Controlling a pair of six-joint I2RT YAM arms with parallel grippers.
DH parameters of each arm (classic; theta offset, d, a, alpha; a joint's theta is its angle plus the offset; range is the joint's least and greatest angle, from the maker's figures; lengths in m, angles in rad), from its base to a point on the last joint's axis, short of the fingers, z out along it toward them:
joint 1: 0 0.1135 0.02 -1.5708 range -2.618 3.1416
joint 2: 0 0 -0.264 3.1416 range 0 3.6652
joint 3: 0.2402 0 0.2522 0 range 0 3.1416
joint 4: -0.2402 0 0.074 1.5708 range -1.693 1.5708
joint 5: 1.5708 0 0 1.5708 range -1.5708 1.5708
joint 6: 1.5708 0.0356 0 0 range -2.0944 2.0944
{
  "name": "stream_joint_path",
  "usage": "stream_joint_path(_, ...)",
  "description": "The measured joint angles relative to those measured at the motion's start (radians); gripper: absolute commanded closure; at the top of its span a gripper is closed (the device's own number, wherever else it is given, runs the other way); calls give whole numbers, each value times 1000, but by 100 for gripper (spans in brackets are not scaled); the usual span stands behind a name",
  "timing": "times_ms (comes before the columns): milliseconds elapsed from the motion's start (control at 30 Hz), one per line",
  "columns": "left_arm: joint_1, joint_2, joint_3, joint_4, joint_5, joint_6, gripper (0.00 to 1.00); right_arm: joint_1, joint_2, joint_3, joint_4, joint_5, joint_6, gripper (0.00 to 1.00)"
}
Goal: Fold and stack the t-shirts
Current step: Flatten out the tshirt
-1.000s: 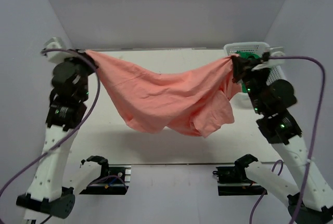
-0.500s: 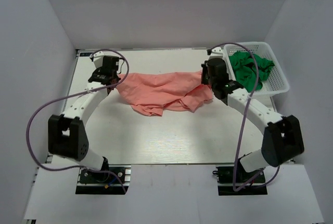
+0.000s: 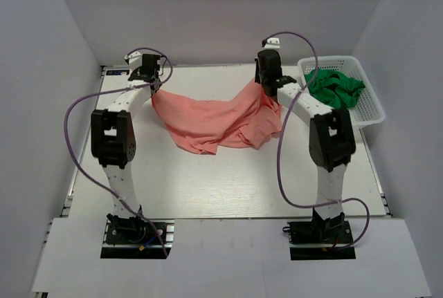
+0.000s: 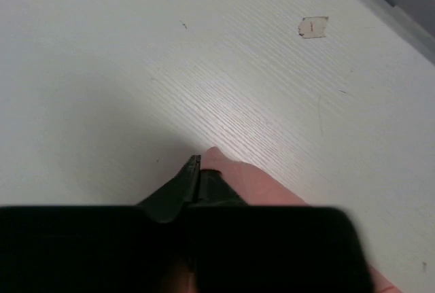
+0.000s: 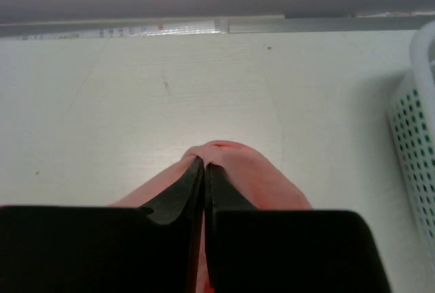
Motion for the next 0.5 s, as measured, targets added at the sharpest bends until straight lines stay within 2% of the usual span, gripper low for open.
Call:
stream_joint_path(33, 8, 44, 42, -10, 4, 3, 45, -5, 51, 48, 1, 1, -1, 62)
stream_joint_path(67, 16, 84, 81, -21, 13, 5, 25, -9, 92, 91, -7, -2, 7, 44)
stream_joint_path(100, 24, 128, 128, -34, 24, 6, 10, -14, 135, 144, -32, -2, 6, 32)
stream_joint_path(133, 31, 166, 167, -43, 34, 3, 0, -19, 177, 194, -52, -5, 4, 24)
stream_joint_path(167, 36, 199, 206, -61, 48, 3, 0, -23, 214, 244, -79, -8, 5, 10)
stream_joint_path(233, 48, 256, 281, -105, 75, 6, 0, -28, 265, 321, -131, -23, 10, 10)
stream_joint_path(300, 52, 267, 308, -142, 97, 13, 0, -32, 263, 323, -170, -51, 18, 10)
stream_joint_path(400, 43, 242, 305, -196, 109, 23, 0, -32, 195, 241, -183, -104, 32, 10)
stream_joint_path(500, 16, 144, 199, -212, 136, 36, 0, -31, 67, 113, -222, -136, 44, 10)
